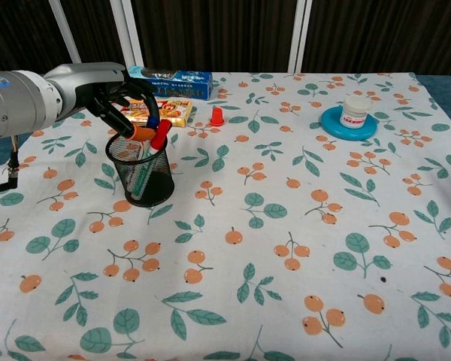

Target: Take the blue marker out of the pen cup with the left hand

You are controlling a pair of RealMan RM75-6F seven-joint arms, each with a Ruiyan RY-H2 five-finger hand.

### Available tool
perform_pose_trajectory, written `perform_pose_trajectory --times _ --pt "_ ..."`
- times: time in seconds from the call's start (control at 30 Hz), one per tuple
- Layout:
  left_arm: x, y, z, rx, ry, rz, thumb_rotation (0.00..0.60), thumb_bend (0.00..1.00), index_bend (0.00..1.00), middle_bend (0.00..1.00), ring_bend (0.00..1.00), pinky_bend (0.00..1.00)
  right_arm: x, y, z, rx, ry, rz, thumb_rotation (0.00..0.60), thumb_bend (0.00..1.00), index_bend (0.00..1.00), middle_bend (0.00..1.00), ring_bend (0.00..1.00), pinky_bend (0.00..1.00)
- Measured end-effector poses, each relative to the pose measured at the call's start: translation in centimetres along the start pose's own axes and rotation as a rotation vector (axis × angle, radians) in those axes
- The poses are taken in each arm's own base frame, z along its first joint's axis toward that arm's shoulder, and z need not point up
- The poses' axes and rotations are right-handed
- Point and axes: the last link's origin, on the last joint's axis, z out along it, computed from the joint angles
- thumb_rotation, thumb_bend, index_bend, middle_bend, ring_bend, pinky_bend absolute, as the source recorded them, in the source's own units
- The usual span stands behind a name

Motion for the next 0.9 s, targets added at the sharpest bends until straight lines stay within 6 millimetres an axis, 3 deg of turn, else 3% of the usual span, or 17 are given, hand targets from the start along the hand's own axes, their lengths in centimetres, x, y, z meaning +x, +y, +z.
perform_pose_trajectory --times 0.53,0.73,0.9 --pt "1.0 0.3 -0.7 -0.008 0.009 -0.02 0.6 0.39 0.56 0.02 0.0 0.0 0.0 0.1 0.0 -0.002 -0.001 0.0 0.6 0.12 0.1 0.01 0.06 0.17" --pt "3.3 0.9 -2.4 -0.035 0.032 -0.049 0.6 0.39 0.57 0.02 0.0 0.0 -0.1 0.1 0.0 -0.002 -0.002 -0.003 0.6 0.12 0.1 0.01 0.06 0.17" --pt "6.7 0.9 -4.6 -0.059 0.084 -0.09 0.6 0.39 0.56 0.02 0.0 0.0 -0.1 0.0 0.0 -0.002 -0.001 -0.006 0.6 0.12 0.1 0.01 0.06 0.17"
